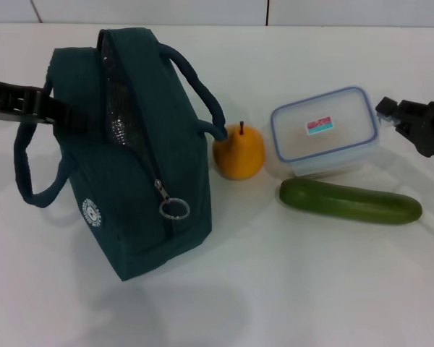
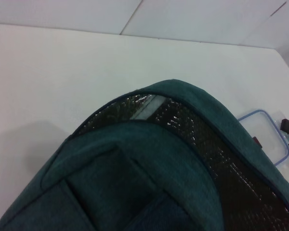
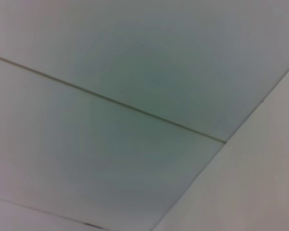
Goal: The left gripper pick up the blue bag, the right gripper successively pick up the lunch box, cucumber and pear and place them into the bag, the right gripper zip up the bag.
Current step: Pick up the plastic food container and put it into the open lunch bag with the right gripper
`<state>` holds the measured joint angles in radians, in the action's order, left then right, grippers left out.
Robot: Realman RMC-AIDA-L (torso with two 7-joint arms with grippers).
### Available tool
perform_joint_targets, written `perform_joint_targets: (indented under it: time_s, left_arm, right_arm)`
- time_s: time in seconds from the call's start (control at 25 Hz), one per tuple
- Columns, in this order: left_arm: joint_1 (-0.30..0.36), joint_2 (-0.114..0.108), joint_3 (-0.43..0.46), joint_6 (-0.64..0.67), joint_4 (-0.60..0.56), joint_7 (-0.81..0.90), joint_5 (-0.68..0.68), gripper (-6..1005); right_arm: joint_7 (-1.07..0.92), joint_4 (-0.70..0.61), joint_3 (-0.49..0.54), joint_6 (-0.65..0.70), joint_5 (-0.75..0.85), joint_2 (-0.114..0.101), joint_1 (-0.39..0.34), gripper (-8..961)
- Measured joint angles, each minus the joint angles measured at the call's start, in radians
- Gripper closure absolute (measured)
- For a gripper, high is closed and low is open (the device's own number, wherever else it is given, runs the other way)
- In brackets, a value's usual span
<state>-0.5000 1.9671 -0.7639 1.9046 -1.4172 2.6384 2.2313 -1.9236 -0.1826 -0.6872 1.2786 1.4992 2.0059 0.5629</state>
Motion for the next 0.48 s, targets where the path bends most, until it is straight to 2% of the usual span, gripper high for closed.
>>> perform_joint_targets:
  time_s: [0.2, 0.48]
  left_arm:
    - [0.0, 0.003, 0.0, 0.001, 0.0, 0.0, -0.001, 956]
    - [0.0, 0.004, 0.001, 0.003, -0.006, 0.006, -0.012, 956]
  right_arm:
    - [-0.015, 0.001, 0.0, 0.021, -0.06, -0.004, -0.036, 857]
    - [-0.03, 0.002, 0.0, 0.101, -0.17, -0.026, -0.096, 852]
